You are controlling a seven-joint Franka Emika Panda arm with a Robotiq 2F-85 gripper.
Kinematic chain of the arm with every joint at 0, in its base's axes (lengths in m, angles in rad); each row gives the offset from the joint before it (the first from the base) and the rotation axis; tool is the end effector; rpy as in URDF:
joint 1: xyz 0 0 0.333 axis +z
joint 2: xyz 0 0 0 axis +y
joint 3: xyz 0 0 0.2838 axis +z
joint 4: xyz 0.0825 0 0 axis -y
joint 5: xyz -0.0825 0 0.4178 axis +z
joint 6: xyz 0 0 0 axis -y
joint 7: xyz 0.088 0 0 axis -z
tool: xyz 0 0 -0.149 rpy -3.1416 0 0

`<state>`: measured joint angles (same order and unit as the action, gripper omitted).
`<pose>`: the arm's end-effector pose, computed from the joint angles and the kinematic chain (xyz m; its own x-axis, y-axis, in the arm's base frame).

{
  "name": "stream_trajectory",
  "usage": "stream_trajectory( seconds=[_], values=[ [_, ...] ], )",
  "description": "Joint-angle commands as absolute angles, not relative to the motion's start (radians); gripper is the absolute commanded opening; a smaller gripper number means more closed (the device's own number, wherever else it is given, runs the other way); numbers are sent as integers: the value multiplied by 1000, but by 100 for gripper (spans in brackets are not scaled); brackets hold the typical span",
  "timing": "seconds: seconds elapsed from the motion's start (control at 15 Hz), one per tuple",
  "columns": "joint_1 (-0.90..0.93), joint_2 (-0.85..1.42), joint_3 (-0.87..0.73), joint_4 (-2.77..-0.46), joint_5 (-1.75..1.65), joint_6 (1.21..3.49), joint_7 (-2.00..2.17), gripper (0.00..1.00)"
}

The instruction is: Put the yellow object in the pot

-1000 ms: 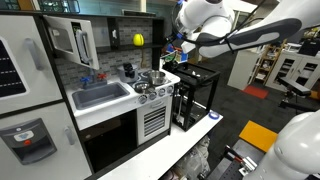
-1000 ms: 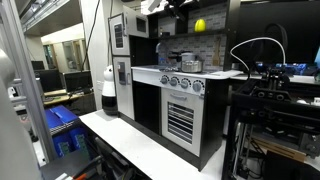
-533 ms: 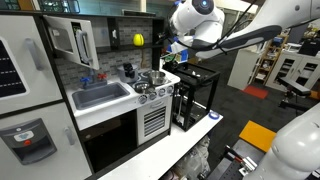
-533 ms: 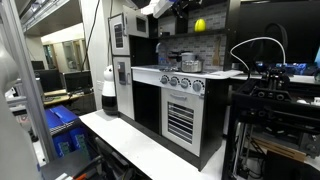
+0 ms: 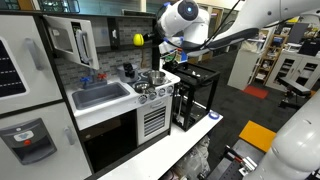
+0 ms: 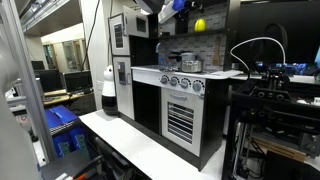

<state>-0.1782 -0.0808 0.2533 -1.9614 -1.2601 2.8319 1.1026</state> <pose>0.6424 0.0885 0.5310 0.4197 0.1861 0.8884 -0.1361 -0.9548 0.2643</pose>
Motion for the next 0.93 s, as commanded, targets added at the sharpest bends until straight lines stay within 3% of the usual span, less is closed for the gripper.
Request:
stream_trajectory(
  seconds=[0.0,0.87],
  values=[
    [-173,-9,266,-1888,-1314,2843,1150,100],
    [-167,-21,262,-1912,-1280,2831,1126,100]
  ],
)
